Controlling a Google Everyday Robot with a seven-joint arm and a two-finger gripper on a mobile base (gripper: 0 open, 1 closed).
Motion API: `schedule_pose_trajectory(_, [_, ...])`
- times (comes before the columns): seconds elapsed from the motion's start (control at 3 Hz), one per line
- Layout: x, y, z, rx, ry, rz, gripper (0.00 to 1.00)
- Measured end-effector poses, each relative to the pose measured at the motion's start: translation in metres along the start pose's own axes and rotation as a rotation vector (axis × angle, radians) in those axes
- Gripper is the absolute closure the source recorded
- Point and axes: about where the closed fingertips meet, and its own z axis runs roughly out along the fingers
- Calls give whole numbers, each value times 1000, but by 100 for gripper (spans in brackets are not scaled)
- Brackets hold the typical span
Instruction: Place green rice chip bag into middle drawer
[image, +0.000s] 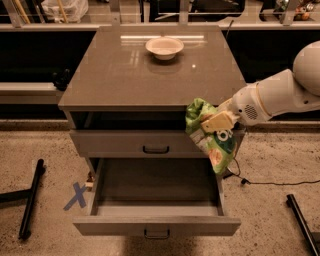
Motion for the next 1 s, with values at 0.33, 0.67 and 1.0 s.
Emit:
schedule_pose_trajectory(0.33, [-1,1,-1,2,0,-3,100])
schedule_pose_trajectory(0.67, [26,-1,20,-11,21,56,100])
schedule_pose_trajectory(1.0, [68,-4,52,-35,43,148,100])
